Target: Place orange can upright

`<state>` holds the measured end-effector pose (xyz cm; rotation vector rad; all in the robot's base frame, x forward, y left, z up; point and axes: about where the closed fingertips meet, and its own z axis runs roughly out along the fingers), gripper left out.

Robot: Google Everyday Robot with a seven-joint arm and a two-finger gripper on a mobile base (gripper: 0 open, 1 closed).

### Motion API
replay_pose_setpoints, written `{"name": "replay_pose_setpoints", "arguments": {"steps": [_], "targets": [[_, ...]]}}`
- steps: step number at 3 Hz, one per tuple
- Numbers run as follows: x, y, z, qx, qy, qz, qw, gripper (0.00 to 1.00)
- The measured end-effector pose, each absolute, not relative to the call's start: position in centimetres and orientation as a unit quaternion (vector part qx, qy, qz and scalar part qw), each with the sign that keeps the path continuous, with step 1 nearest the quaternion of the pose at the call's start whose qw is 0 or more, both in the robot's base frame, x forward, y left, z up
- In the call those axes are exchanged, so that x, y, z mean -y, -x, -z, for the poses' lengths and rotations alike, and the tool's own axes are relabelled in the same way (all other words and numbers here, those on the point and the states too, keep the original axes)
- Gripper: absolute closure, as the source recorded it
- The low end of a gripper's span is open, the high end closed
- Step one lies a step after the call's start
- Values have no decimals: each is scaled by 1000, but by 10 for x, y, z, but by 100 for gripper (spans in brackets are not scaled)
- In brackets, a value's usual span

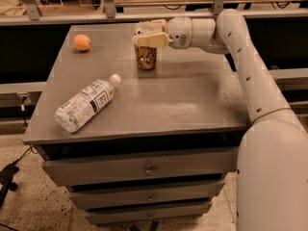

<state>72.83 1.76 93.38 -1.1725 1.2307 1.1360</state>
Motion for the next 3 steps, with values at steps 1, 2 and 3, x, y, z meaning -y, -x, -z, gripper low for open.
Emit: {"name": "replay_pose_setpoints", "arguments": {"steps": [1, 2, 3], "targets": [[-20, -728, -934, -513, 490, -475, 520, 0], [-22, -726, -936, -513, 496, -473, 516, 0], [5, -713, -961, -558, 531, -379, 512, 0]]}}
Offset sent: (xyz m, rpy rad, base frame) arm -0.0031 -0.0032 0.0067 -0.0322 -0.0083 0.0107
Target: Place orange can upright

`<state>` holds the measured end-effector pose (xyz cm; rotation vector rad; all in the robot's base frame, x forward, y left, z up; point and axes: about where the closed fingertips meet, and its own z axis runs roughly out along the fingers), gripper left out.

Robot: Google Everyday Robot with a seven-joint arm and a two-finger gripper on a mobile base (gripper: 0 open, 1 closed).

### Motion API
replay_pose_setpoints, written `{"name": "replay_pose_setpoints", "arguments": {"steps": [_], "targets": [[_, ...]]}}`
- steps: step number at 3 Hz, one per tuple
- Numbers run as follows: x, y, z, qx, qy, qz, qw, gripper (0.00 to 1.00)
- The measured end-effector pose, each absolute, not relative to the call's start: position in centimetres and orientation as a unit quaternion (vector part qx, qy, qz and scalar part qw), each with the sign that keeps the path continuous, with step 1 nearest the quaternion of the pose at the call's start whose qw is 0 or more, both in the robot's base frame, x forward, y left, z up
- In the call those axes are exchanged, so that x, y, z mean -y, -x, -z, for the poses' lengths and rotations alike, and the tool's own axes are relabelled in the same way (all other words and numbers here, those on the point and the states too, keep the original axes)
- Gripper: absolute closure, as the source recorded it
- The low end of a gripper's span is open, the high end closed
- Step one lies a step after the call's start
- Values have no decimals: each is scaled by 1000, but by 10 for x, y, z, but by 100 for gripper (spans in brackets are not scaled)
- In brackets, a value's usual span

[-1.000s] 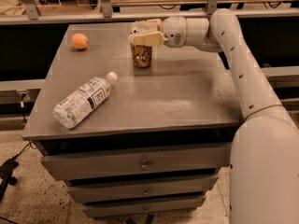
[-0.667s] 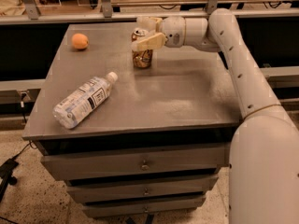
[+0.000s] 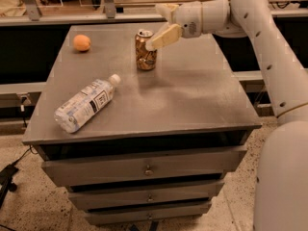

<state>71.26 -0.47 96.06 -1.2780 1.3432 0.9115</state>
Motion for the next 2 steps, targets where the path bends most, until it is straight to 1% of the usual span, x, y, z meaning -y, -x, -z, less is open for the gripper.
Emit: {"name": "replay_pose_setpoints", "arguments": {"steps": [1, 2], "targets": [[22, -690, -1009, -574, 557, -296, 523, 0], [20, -683, -1025, -569, 564, -283, 527, 0]]}}
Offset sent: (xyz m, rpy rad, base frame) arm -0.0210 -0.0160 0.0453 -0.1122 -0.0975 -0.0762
